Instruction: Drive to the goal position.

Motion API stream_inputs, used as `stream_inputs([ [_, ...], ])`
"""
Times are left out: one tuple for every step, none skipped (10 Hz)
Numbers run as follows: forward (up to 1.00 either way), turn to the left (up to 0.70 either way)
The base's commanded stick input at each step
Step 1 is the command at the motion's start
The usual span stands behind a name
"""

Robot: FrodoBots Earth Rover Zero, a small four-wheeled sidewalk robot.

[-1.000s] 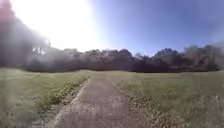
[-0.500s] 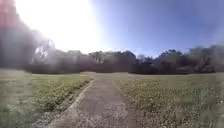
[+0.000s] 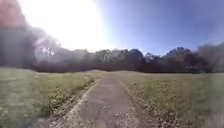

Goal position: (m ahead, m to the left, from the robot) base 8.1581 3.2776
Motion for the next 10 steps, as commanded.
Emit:
stream_inputs([
  [0.50, 0.00],
  [0.50, 0.00],
  [0.50, 0.00],
  [0.50, 0.00],
  [0.50, 0.00],
  [0.50, 0.00],
  [0.50, 0.00],
  [0.50, 0.00],
  [0.50, 0.00],
  [0.50, 0.00],
])
